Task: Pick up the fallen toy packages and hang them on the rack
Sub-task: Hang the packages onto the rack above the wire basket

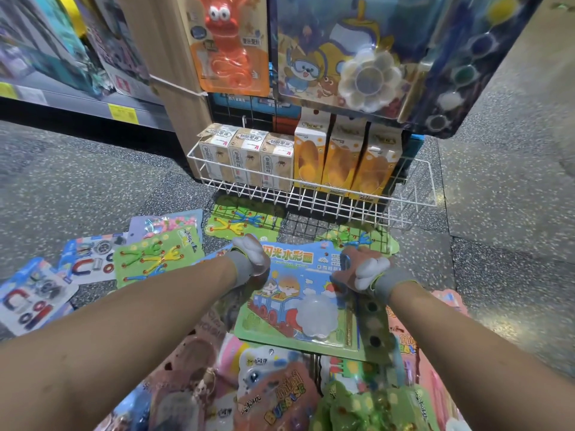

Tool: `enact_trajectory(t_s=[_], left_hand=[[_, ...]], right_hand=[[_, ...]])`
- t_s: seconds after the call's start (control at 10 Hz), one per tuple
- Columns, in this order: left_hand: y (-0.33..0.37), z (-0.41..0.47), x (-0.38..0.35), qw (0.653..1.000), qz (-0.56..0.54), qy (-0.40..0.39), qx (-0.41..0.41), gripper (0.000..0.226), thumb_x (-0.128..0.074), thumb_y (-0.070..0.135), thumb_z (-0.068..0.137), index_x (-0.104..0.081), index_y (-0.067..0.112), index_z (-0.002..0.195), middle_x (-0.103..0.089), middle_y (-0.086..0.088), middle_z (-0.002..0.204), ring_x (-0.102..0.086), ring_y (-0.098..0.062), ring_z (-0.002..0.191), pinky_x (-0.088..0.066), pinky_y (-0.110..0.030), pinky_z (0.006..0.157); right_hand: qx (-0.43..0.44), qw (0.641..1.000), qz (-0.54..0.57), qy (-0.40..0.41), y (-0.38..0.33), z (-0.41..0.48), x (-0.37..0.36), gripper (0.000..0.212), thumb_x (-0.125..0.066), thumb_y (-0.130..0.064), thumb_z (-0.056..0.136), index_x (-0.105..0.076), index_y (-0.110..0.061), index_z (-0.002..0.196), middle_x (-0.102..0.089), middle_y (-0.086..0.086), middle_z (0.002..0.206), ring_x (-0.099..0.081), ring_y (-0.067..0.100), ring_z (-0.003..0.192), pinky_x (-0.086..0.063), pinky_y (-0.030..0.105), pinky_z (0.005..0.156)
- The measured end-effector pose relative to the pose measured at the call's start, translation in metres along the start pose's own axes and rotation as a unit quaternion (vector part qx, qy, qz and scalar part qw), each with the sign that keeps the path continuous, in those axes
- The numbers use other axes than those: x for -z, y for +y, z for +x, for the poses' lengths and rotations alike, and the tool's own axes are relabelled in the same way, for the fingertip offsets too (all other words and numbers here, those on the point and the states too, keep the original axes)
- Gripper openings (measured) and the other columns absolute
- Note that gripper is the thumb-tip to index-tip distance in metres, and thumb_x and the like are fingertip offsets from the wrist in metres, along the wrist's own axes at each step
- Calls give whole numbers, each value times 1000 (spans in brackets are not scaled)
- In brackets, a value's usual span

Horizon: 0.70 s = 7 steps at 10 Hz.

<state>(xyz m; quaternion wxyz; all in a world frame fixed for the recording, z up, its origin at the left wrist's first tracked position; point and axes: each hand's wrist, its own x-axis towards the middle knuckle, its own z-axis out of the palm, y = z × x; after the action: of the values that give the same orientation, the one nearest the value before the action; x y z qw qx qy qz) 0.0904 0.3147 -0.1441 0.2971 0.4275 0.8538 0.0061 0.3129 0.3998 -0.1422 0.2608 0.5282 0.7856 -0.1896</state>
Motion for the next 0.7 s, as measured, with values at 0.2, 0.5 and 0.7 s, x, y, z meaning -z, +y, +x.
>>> enact_trajectory(t_s=[0.2,0.5,0.7], left_hand=[[2,-3,11,1000,25,-11,-2,41,-53,36,97,-64,4,119,-40,4,64,-50,-21,72,-40,-29,71],[9,-2,39,998,-34,16,-43,38,-50,27,99,-57,3,128,-61,-18,127,-44,-20,91,-42,-35,92],[5,-12,67,995,-61,41,-62,13,-49,20,99,-55,10,105,-51,-9,98,-46,-22,89,-38,-32,81]], right_hand=[[3,997,70,34,3,-12,-7,73,-71,-58,75,-50,-19,132,-52,13,132,-50,35,121,-42,48,102],[-21,998,38,43,-6,-25,26,65,-53,-56,91,-33,-18,140,-52,6,130,-59,28,106,-51,38,80],[-7,996,64,54,-15,-45,53,47,-38,-57,98,-51,-13,105,-63,11,113,-56,26,85,-37,31,69]])
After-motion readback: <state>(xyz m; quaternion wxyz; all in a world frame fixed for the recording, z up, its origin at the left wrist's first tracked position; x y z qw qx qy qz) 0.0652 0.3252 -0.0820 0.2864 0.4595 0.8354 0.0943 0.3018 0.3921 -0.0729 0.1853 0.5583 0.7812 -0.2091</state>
